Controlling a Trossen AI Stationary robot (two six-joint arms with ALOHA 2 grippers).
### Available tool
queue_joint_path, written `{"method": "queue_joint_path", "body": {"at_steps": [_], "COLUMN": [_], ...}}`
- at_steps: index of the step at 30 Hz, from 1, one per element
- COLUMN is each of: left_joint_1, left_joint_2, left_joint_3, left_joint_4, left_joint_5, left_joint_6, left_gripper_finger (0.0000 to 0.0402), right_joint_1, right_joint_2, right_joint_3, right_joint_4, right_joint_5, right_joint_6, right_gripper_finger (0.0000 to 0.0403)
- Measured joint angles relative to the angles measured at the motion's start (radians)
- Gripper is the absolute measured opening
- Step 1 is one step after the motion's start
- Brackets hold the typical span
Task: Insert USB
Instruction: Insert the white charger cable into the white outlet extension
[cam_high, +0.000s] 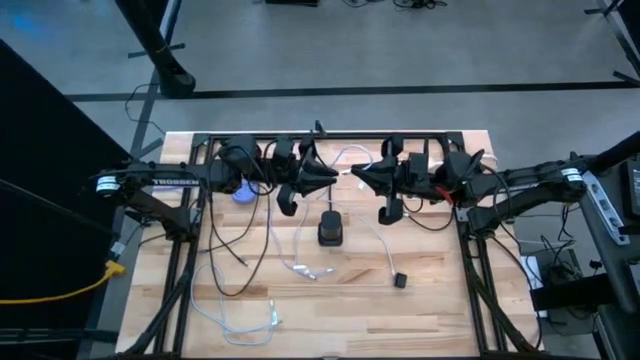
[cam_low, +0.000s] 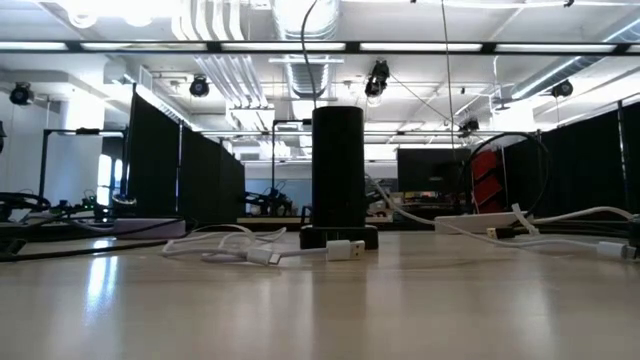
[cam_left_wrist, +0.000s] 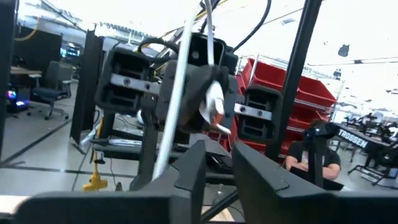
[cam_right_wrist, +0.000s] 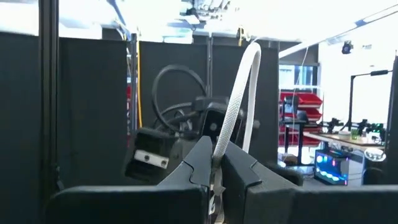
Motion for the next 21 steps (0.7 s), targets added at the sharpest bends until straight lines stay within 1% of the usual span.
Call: {"method": "queue_joint_path", "body": {"at_steps": [4, 11, 16, 21], "left_joint_1": [0.0, -0.002, -0.003, -0.003], "left_joint_2": [0.0, 0.016, 0.034, 0.037], "left_joint_3": [0.0, 0.0, 0.0, 0.0], "left_joint_4": [-0.001, 0.006, 0.009, 0.034], "left_joint_5": [-0.001, -0.05, -0.053, -0.055], "left_joint_6": [0.026, 0.039, 0.041, 0.072], "left_gripper_finger": [0.0127, 0.0192, 0.0222, 0.0235], "right_joint_1": [0.002, 0.002, 0.002, 0.002], "right_joint_2": [0.008, 0.037, 0.038, 0.038], "right_joint_3": [0.0, 0.0, 0.0, 0.0], "right_joint_4": [0.012, 0.015, 0.017, 0.018], "right_joint_5": [0.0, 0.001, 0.003, 0.009], "right_joint_6": [0.011, 0.023, 0.026, 0.026], "right_gripper_finger": [0.0, 0.0, 0.0, 0.0]}}
